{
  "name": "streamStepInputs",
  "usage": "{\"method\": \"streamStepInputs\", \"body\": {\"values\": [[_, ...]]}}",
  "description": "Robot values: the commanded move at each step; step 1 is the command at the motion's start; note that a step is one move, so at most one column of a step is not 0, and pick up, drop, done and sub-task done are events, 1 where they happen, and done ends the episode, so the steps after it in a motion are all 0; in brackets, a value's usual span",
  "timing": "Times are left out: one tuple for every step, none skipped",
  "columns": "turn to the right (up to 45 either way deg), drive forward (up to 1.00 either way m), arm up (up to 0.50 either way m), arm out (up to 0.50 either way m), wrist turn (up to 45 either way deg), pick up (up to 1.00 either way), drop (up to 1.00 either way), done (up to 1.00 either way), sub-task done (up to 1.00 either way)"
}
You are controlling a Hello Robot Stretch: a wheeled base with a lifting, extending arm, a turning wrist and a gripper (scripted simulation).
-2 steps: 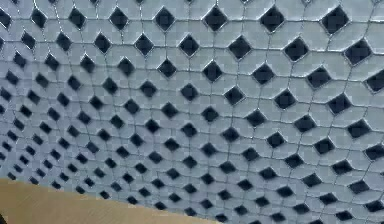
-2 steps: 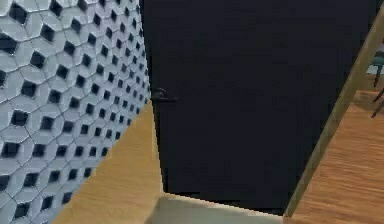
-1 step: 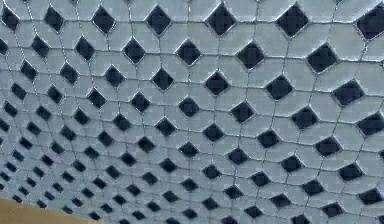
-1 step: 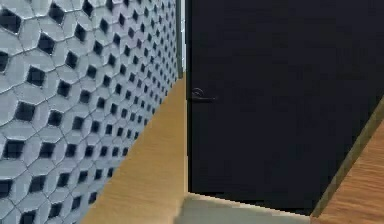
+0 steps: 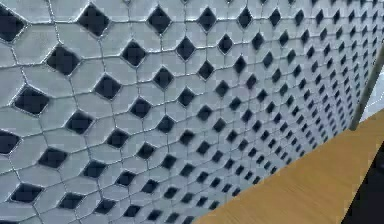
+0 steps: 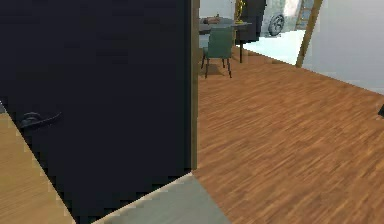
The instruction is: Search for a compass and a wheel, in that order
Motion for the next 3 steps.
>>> {"method": "streamStepInputs", "body": {"values": [[24.0,0.00,0.00,0.00,0.0,0.00,0.00,0.00,0.00],[0.0,0.85,0.00,0.00,0.0,0.00,0.00,0.00,0.00],[33.0,0.00,0.00,0.00,0.0,0.00,0.00,0.00,0.00]]}}
